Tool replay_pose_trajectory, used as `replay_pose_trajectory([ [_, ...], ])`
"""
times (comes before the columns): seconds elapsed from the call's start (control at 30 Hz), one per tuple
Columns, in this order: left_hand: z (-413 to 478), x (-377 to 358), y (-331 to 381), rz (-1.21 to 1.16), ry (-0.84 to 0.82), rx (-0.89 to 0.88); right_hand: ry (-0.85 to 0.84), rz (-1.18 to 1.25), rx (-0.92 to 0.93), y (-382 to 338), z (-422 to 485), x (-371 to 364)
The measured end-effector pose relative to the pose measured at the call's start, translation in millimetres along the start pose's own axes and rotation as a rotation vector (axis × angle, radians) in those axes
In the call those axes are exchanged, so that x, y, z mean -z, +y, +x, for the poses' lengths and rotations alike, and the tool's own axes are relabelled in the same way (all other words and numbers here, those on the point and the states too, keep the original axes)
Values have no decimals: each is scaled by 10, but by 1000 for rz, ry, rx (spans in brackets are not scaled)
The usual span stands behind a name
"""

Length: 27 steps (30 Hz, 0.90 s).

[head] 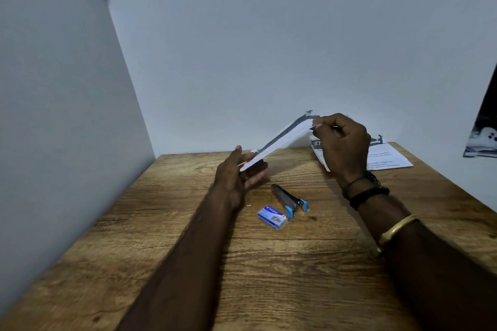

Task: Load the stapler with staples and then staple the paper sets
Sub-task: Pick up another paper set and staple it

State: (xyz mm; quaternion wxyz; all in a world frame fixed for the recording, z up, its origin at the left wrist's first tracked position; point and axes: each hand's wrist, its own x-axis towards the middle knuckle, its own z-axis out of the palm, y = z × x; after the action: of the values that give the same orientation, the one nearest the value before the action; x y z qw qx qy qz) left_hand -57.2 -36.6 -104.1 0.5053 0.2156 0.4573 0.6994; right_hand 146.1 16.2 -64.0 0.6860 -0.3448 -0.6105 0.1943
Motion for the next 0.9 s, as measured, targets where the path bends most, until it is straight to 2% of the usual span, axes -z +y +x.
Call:
replay_pose_trajectory([
  [0.1,49,23,-14,-14,86,-79,-86,-66,-89,68,8,5],
  [0.17,88,45,-29,127,172,-148,-217,-164,-167,119,0,2],
  [0.33,145,98,-45,324,300,-292,-522,-681,-173,93,-67,9],
  [0.4,185,107,-67,376,330,-308,-648,-663,-212,30,-62,-3],
  [0.47,229,123,-88,385,341,-316,-850,-596,-300,-66,-98,-45],
  [0.57,234,124,-98,384,370,-330,-1105,-773,-280,-149,-211,-113],
  [0.63,217,116,-102,402,368,-342,-1141,-836,-256,-167,-258,-134],
  [0.77,187,93,-92,407,326,-341,-1130,-804,-242,-178,-248,-141],
  [0.9,199,97,-96,424,370,-381,-1167,-575,-476,-161,-165,-58],
])
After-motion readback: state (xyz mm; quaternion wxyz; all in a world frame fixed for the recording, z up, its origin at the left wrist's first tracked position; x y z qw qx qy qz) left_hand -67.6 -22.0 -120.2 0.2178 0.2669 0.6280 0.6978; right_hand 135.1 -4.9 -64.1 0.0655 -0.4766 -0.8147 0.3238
